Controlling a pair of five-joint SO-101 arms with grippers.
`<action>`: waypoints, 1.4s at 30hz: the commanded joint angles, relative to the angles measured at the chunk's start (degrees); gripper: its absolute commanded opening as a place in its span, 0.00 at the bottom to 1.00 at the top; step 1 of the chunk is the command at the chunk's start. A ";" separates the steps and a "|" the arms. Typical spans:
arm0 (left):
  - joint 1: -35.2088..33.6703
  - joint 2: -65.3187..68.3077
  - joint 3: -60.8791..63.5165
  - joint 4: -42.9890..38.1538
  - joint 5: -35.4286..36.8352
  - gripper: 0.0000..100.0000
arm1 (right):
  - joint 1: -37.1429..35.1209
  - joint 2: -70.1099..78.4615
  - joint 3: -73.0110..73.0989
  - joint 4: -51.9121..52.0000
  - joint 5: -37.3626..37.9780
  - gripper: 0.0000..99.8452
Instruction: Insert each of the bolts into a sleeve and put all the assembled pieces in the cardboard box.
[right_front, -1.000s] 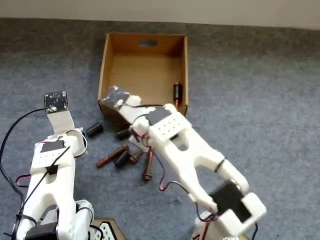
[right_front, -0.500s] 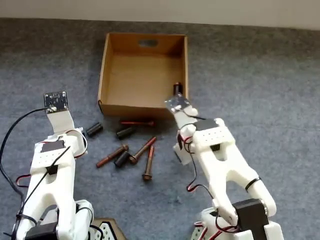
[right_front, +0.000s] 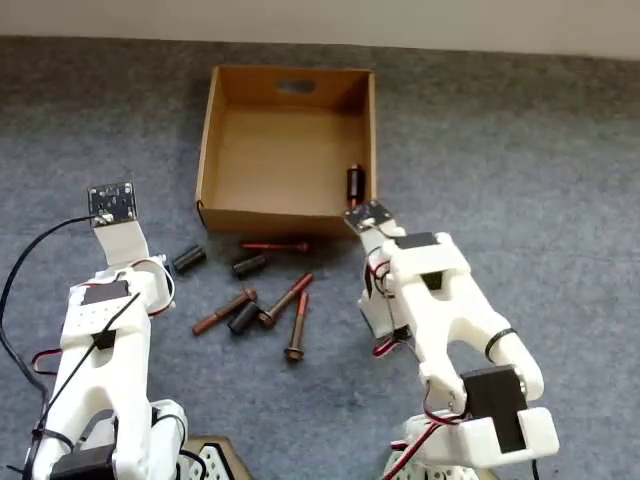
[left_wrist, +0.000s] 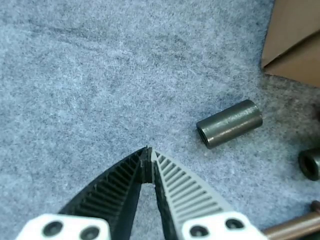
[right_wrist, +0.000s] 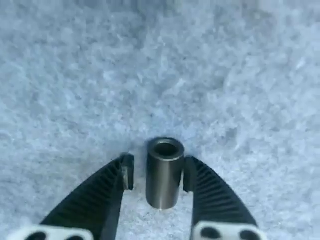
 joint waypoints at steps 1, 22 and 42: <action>-0.22 -0.13 -1.36 -0.97 0.35 0.01 | 0.66 1.98 -3.91 -0.48 -0.26 0.16; 7.08 -0.04 -5.23 6.51 -6.07 0.04 | 3.56 -41.01 13.67 -3.47 -5.10 0.01; 17.89 -0.04 -5.14 14.59 -18.90 0.18 | -0.57 -47.69 28.53 -15.08 -15.47 0.01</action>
